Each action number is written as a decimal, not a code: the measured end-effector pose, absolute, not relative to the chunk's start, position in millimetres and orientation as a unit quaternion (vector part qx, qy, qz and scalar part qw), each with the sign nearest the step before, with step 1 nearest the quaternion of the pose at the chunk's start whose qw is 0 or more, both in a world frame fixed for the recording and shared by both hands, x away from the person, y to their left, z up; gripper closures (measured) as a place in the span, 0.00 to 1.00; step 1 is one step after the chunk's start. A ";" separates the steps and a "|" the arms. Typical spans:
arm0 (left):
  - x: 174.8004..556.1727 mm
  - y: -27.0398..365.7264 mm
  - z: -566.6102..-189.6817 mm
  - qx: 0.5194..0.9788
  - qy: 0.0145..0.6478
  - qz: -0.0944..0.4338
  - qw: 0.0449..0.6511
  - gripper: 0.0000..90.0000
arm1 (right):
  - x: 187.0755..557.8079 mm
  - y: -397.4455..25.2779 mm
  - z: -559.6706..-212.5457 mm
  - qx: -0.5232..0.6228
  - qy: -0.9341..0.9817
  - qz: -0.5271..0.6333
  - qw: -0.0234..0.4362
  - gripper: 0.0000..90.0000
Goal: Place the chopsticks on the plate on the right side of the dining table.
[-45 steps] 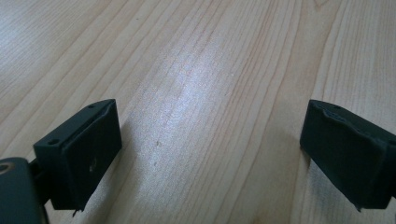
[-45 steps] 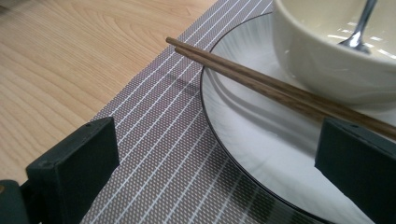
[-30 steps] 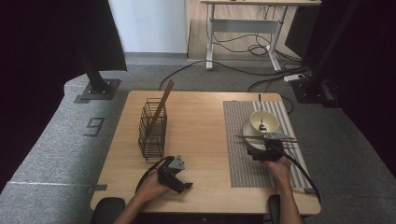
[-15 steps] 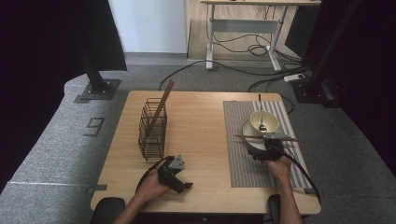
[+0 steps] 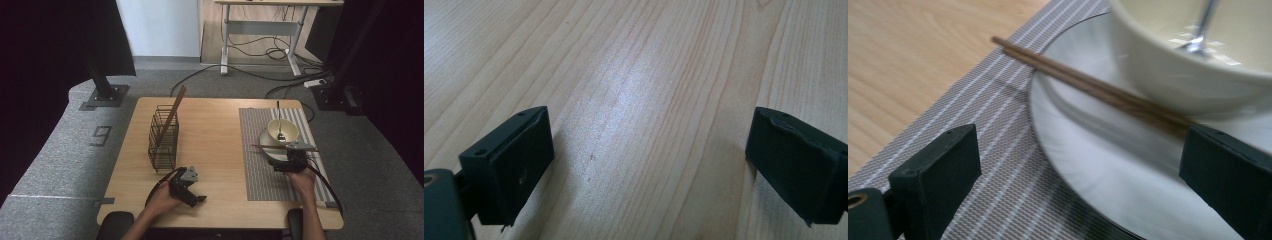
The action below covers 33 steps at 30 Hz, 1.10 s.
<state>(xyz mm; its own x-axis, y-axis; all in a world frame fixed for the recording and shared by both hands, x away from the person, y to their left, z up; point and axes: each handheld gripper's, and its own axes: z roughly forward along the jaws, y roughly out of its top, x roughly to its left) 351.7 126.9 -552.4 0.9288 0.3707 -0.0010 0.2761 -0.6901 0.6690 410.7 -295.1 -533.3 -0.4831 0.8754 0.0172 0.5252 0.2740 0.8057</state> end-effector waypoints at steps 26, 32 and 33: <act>351.4 126.9 -552.3 0.917 0.174 0.065 0.352 0.05 | 408.7 -366.6 -542.5 0.576 0.671 0.331 0.330 0.00; 351.6 126.9 -552.3 0.918 0.173 0.065 0.352 0.05 | 412.0 -376.0 -546.3 0.589 0.659 0.340 0.322 0.00; 351.6 126.9 -552.3 0.918 0.173 0.065 0.352 0.05 | 412.5 -377.4 -546.7 0.592 0.656 0.342 0.320 0.00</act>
